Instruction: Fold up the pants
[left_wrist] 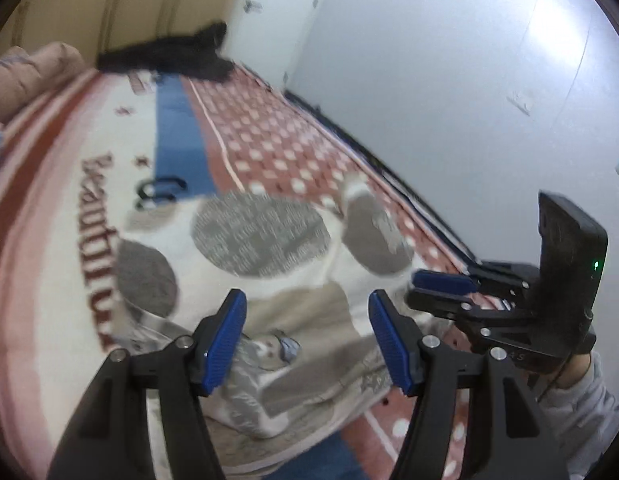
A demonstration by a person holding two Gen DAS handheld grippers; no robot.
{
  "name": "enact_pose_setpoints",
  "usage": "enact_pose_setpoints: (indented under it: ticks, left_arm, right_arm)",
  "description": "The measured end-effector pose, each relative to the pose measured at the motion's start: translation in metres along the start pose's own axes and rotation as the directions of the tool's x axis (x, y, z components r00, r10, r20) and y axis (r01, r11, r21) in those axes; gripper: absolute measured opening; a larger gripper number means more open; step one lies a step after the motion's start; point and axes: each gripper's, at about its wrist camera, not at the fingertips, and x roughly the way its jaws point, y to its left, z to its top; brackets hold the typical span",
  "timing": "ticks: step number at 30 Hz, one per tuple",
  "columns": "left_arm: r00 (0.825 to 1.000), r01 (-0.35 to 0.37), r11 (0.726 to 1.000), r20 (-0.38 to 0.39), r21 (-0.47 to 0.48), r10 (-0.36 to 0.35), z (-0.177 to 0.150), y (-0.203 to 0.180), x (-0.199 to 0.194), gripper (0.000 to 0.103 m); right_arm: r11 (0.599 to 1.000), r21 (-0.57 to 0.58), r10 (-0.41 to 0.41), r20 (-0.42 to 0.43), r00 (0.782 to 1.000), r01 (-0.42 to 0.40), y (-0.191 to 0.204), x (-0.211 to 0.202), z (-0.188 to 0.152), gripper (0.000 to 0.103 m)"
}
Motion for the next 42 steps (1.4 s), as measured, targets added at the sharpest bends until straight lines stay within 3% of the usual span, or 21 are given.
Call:
enact_pose_setpoints:
  ticks: [2, 6, 11, 16, 20, 22, 24, 29, 33, 36, 39, 40, 42]
  left_arm:
    - [0.999, -0.010, 1.000, -0.044, 0.011, 0.011, -0.006, 0.000, 0.007, 0.044]
    - [0.993, -0.040, 0.999, -0.110, 0.026, 0.043, -0.031, 0.007, 0.007, 0.042]
    - [0.991, -0.077, 0.997, -0.106, 0.026, 0.080, -0.059, 0.010, -0.015, 0.039]
    - [0.985, -0.147, 0.988, -0.088, 0.053, 0.151, -0.063, 0.006, -0.029, 0.041]
    - [0.997, -0.067, 0.997, -0.020, 0.047, 0.068, -0.052, -0.004, -0.041, 0.046]
    - [1.000, 0.012, 0.999, -0.007, 0.039, -0.012, -0.047, -0.012, -0.038, 0.046]
    - [0.999, 0.046, 0.999, -0.013, 0.026, -0.046, -0.042, -0.015, -0.024, 0.046]
    - [0.996, -0.006, 0.998, -0.090, -0.055, 0.001, -0.043, -0.005, 0.009, 0.045]
    - [0.996, -0.085, 0.994, -0.045, -0.062, 0.082, -0.046, 0.006, -0.006, 0.045]
    - [0.985, -0.170, 0.984, -0.035, -0.055, 0.168, -0.053, 0.013, -0.018, 0.045]
    - [0.978, -0.204, 0.977, -0.046, -0.055, 0.202, -0.060, 0.018, -0.025, 0.046]
    - [0.975, -0.218, 0.974, -0.049, -0.056, 0.215, -0.062, 0.020, -0.027, 0.047]
    - [0.968, -0.247, 0.967, -0.047, -0.062, 0.244, -0.064, 0.020, -0.032, 0.061]
  right_arm:
    - [1.000, 0.011, 0.030, -0.038, 0.999, -0.030, 0.000, 0.007, -0.007, 0.017]
    - [0.999, 0.015, 0.048, -0.066, 0.997, -0.047, 0.000, 0.007, -0.030, 0.018]
    - [0.997, 0.045, 0.066, -0.055, 0.996, -0.064, -0.001, -0.006, -0.051, 0.018]
    - [0.999, 0.021, 0.031, -0.067, 0.997, -0.030, 0.007, -0.014, -0.058, 0.018]
    - [1.000, 0.017, 0.015, -0.032, 0.999, -0.015, 0.010, -0.023, -0.053, 0.018]
    - [0.999, 0.030, 0.030, -0.028, 0.999, -0.029, 0.010, -0.024, -0.052, 0.018]
    - [0.999, 0.038, 0.034, -0.035, 0.999, -0.032, 0.009, -0.021, -0.052, 0.018]
    - [0.998, 0.047, 0.040, -0.046, 0.998, -0.037, 0.007, -0.014, -0.054, 0.018]
    - [0.998, 0.050, 0.049, -0.049, 0.998, -0.046, 0.005, -0.012, -0.053, 0.018]
    - [0.998, 0.048, 0.045, -0.051, 0.998, -0.043, 0.005, -0.011, -0.053, 0.018]
    - [0.998, 0.047, 0.044, -0.050, 0.998, -0.041, 0.006, -0.011, -0.053, 0.018]
    - [0.998, 0.049, 0.045, -0.051, 0.998, -0.042, 0.006, -0.011, -0.053, 0.018]
    - [0.998, 0.051, 0.044, -0.051, 0.998, -0.042, 0.006, -0.011, -0.053, 0.018]
